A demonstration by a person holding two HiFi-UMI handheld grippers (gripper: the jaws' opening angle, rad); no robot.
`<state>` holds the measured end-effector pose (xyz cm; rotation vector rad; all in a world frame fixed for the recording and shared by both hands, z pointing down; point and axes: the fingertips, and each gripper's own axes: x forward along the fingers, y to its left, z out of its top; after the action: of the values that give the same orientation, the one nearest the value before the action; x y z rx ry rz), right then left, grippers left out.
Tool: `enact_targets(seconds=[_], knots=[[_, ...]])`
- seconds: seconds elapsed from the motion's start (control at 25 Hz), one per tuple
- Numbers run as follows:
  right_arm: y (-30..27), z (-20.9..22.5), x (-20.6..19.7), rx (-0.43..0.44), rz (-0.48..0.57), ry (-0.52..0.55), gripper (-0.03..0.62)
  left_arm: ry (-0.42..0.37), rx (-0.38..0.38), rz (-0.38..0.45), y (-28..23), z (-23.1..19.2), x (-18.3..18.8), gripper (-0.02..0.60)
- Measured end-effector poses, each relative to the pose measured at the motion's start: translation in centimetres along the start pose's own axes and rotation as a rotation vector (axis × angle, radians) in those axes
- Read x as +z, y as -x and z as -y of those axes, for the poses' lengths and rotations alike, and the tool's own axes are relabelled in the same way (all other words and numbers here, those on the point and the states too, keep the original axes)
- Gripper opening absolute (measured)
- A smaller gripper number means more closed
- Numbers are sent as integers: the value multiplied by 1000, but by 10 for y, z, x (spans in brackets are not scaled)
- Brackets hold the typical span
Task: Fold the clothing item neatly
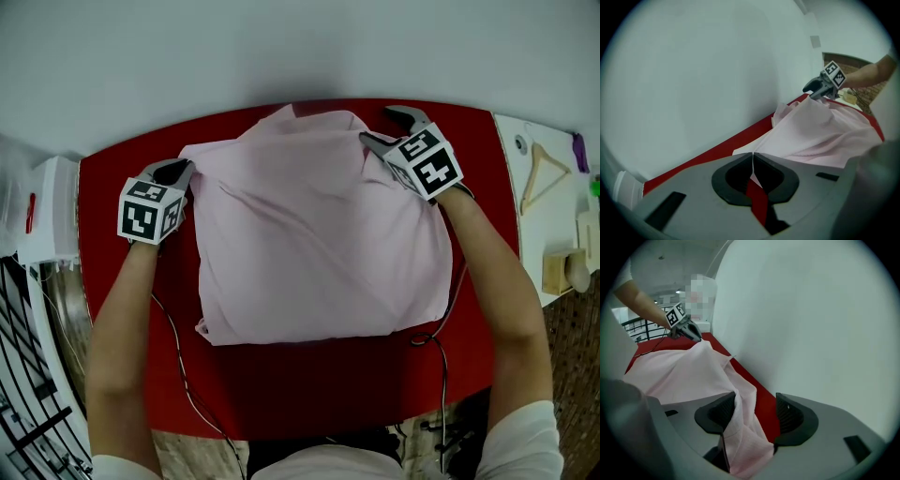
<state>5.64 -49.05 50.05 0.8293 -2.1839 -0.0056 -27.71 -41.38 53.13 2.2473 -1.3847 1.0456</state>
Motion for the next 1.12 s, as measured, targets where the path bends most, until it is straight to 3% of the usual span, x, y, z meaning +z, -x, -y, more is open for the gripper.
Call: enact_targets(seconds=[0.08, 0.2, 0.28, 0.32, 0.4, 0.52, 0.64, 0.76, 0.88, 0.92, 0.96, 1.0, 1.12], knots=[[9, 8, 2, 3, 27, -25, 250, 0, -1, -1, -3, 1, 1, 11], [20, 15, 0, 67, 69, -218, 249, 37, 6, -12, -8, -1, 0, 11], [28, 34, -5, 18, 77, -288, 249, 85, 22, -14, -10, -8, -1, 11], [32, 44, -8, -24, 73, -272, 249, 110, 27, -9, -10, -11, -1, 11], [44, 43, -10, -53, 64, -149, 249, 143, 22, 12, -9, -12, 0, 11], [61, -10, -21, 47, 12, 184, 249, 135, -21, 49, -2, -6, 4, 11], [70, -43, -59, 86, -105, 488, 249, 117, -65, 89, 14, -3, 8, 12], [69, -50, -93, 110, -195, 601, 249, 107, -63, 123, 35, -5, 7, 17], [58, -40, -111, 59, -284, 725, 244, 109, -46, 146, 49, -7, 5, 18], [54, -35, -110, 34, -296, 729, 203, 112, -43, 150, 51, -6, 5, 18], [53, -28, -105, 12, -291, 703, 60, 115, -40, 153, 51, -5, 5, 18], [52, -20, -98, -11, -273, 652, 32, 118, -38, 155, 50, -4, 6, 18], [51, 14, -68, -87, -189, 413, 31, 130, -35, 165, 46, -5, 14, 18]])
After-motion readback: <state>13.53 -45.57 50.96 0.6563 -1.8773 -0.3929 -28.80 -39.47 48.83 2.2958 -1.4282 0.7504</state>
